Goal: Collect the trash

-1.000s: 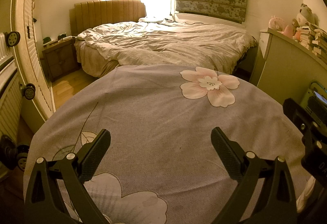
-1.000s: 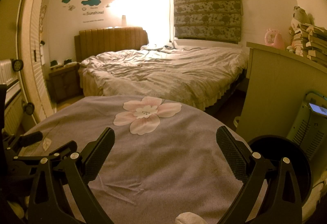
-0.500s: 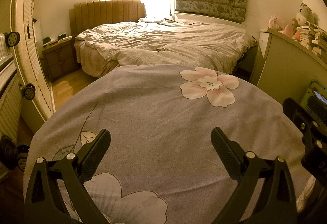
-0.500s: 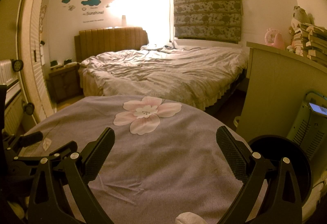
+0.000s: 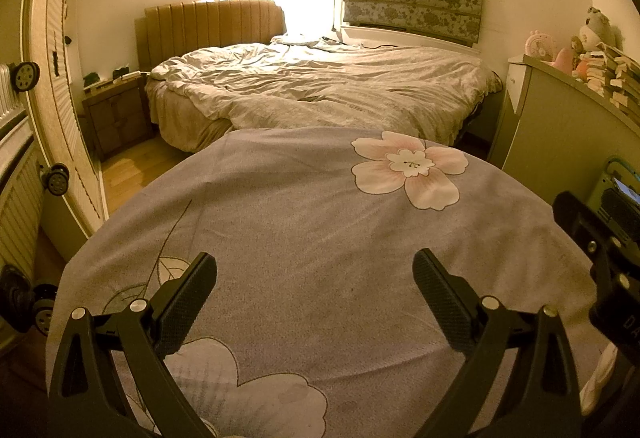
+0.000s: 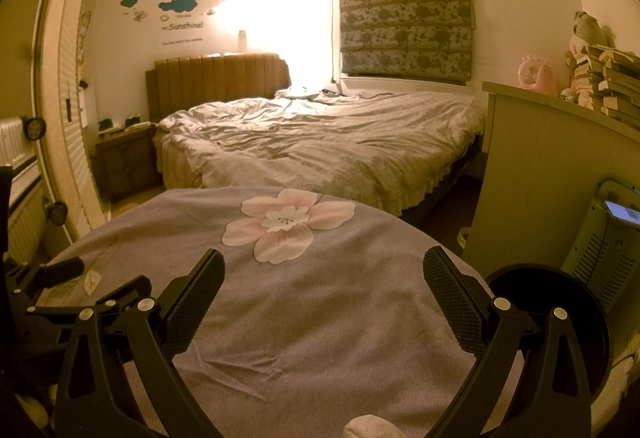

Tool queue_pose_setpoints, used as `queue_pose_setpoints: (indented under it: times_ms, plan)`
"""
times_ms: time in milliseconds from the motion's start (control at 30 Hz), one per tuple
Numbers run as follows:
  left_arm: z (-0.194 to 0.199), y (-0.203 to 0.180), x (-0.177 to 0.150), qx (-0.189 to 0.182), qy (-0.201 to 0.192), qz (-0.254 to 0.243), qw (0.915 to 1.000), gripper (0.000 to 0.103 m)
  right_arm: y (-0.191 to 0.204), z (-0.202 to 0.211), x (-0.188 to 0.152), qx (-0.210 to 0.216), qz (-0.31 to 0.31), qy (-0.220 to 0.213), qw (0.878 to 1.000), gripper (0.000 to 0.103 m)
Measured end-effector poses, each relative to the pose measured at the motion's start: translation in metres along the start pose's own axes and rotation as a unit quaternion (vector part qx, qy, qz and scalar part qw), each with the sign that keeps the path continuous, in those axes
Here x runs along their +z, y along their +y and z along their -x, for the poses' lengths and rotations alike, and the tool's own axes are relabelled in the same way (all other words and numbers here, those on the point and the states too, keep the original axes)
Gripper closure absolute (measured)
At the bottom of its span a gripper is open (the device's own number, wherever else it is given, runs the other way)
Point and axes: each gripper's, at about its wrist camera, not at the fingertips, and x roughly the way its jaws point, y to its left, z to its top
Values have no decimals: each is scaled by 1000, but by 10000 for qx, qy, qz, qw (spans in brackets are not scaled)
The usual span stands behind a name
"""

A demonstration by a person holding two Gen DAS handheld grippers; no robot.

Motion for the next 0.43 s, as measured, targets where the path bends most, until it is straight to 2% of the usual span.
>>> queue_pose_setpoints:
  times_ms: [433]
  plan:
    - [-2, 2, 3, -3, 25, 73, 10000, 6, 0, 0, 0, -2, 6, 4, 10000, 5]
